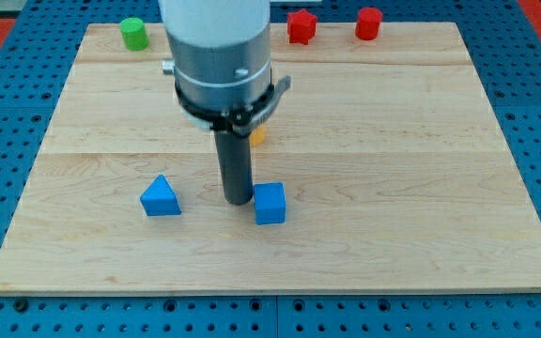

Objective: Slide the blue cube parallel to the right of the triangle

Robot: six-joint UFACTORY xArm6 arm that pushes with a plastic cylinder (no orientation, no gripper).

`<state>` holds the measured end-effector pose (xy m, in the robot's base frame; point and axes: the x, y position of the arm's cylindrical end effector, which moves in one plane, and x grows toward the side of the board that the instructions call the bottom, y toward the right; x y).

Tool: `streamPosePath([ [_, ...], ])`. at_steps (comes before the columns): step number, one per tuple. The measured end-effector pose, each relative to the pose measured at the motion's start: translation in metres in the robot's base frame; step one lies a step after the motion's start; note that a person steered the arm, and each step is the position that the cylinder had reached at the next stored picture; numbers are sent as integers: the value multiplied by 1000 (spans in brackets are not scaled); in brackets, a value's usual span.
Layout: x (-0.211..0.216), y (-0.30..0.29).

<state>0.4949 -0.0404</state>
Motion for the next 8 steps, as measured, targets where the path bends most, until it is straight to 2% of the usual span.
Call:
streamPosePath([
  [1, -32, 1],
  [2, -32, 59],
  [3, 1, 90],
  [4, 32, 83],
  [6, 27, 46],
  [7, -9, 55],
  [8, -22, 24],
])
